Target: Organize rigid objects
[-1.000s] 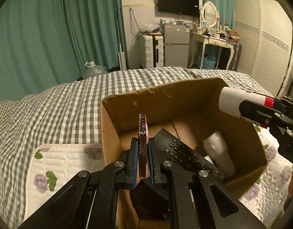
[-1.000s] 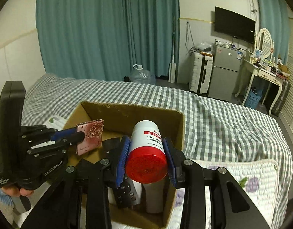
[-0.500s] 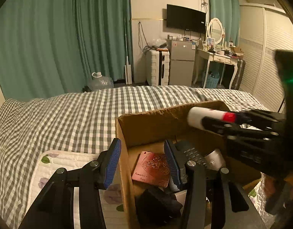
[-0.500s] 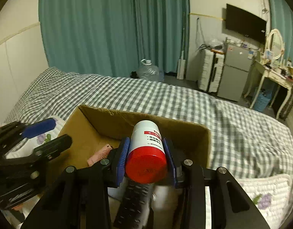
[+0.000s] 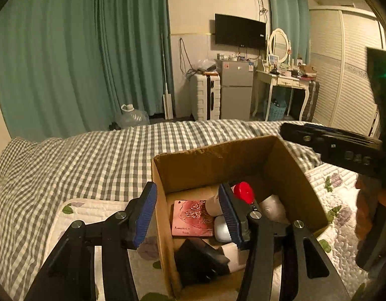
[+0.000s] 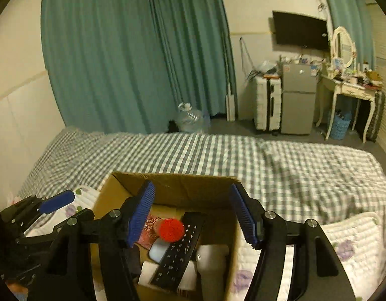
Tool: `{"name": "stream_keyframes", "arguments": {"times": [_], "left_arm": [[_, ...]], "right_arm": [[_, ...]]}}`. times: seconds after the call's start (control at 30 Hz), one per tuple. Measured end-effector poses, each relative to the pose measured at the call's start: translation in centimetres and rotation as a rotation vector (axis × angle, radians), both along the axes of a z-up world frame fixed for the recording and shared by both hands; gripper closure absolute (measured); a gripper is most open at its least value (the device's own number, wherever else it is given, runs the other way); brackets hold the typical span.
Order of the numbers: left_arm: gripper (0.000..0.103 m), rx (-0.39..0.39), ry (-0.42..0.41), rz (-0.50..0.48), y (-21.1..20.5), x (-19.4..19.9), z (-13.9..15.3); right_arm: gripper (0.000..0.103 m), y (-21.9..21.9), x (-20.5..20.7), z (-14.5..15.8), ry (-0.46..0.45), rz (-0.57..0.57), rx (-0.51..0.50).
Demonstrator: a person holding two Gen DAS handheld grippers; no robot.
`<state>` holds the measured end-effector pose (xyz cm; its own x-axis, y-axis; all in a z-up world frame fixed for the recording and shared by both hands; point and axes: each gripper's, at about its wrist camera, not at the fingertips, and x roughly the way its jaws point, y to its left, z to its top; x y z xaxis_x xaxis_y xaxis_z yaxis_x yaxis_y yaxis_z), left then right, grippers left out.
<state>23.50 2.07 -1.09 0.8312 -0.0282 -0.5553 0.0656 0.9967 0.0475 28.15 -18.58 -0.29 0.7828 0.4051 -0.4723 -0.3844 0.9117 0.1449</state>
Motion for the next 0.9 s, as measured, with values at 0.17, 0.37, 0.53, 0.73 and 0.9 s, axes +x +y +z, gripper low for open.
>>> {"name": "stream_keyframes", "arguments": {"times": [0.17,0.37,0.53,0.73,0.9], "left_arm": [[0.044,-0.017,-0.084,-0.008,-0.3,-3.9,2.6],[0.036,-0.017,-0.189,-0.012,-1.1,-8.5,5.3],[0.030,0.039,-0.257,0.018,-2.1,-11.7,6.1],[0.030,0.041,-0.229,0.080,-1.6,-12.8,3.7],[0.030,0.013,-0.184,0.140,-0.3,-12.8,0.4]], "right_arm": [[0.040,-1.5,-5.7,2.9,-0.087,-0.047,-0.005],[0.031,-2.4,-13.2,4.3,-0.189,-0.088,-0.037],[0.003,-2.8,-16.2,3.8,-0.182,-0.081,-0.008],[0.000,-2.7,-17.5,0.9,-0.186,-0.136,-0.020],[0.000,-2.3,-16.5,-1.4,-0.169,-0.146,-0.039]]}}
